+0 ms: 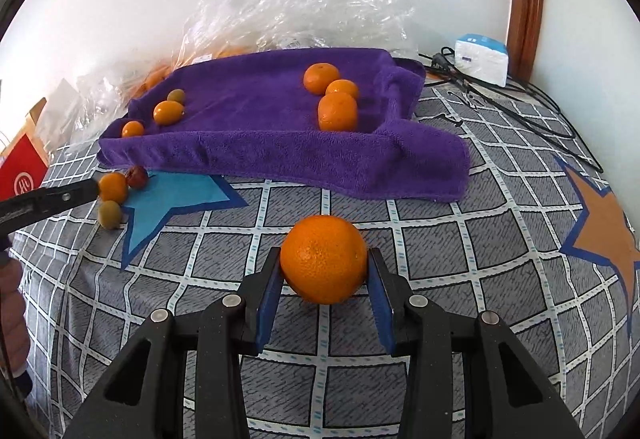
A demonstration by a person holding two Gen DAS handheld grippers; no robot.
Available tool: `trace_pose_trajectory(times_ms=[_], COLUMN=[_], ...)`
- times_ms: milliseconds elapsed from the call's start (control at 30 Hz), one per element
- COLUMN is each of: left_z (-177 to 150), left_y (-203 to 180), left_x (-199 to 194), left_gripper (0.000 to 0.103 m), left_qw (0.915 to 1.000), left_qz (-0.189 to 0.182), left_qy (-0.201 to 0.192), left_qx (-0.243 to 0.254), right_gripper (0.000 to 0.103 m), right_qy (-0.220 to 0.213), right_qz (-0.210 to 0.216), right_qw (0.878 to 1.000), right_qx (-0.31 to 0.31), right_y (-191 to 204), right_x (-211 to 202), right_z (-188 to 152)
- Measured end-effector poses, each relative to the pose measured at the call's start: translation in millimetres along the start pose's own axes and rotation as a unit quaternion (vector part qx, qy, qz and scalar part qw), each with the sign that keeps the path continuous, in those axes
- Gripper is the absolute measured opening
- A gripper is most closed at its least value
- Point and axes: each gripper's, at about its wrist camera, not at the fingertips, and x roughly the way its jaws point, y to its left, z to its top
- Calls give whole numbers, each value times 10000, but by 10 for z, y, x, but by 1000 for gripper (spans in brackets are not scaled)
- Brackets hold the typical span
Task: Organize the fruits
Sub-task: 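Grasp a round orange with the left gripper while the right gripper holds its orange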
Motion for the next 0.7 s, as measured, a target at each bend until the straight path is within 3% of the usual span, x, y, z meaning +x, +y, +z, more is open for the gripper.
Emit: trace_pose_trajectory(times_ms=[200, 333, 400, 567, 700], left_z=[28, 34, 40, -6, -7], left_y=[-26, -2, 18, 173, 255], left_x=[161, 256, 262, 177, 32], left_gripper=[44, 33, 33, 33, 33], left_qw=[10000, 9998, 9997, 9973, 9949], left_qz=[-63, -134, -236, -538, -386], left_qy=[43, 82, 28, -188, -663], left_qx=[-20, -93, -106, -469, -654], right_gripper=[41, 41, 41, 41, 41], right_qy=[-65, 6, 3, -15, -33], right_qz=[-119, -183, -162, -112, -132], right_qw=[9998, 9995, 9996, 9999, 9999], right_qx=[-165, -249, -226, -115, -60], right_y=[64, 95, 86, 51, 39], right_x=[-22, 2, 1, 2, 5], right_z=[-32, -30, -31, -31, -29])
